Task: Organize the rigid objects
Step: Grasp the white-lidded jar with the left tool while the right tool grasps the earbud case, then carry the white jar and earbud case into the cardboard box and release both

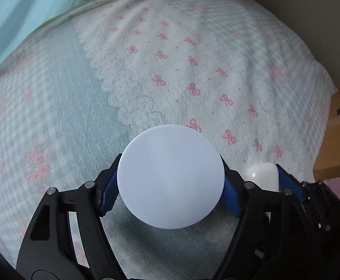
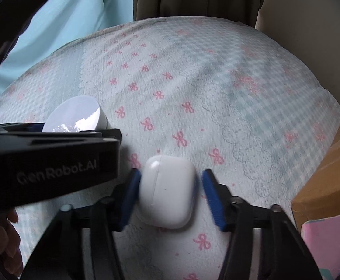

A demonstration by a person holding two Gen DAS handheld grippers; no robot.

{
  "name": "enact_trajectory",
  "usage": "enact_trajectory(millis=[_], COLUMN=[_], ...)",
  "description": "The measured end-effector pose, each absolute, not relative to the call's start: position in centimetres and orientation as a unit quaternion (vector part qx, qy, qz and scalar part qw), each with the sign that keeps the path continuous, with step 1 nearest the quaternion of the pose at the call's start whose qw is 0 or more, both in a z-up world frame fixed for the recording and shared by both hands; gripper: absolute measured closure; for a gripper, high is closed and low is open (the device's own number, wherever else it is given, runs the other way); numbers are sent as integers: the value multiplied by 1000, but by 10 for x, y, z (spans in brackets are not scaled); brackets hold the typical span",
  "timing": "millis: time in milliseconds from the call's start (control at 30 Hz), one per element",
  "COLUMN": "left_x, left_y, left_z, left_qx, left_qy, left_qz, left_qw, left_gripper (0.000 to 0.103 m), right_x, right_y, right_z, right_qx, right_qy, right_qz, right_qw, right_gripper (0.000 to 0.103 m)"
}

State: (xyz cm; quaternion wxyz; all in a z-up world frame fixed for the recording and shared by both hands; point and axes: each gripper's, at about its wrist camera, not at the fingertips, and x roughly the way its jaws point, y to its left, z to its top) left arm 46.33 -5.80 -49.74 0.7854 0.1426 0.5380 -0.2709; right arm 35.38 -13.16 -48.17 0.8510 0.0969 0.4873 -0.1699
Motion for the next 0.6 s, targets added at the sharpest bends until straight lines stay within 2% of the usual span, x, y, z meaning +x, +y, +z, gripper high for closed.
enact_trajectory(millis=[333, 600], left_x=[461, 440], left_y=[-50, -25], left_z=[-490, -451], left_qx=[136, 109], left_qy=[537, 528], left_qz=[-269, -259], left_qw=[788, 801], left_gripper=[33, 33], right_x=[352, 335], right_y=[-136, -137], right_z=[-476, -449], right_qx=[102, 114], right_qy=[491, 486], right_qz=[-152, -130], right_qw=[852, 857], right_gripper=[59, 61])
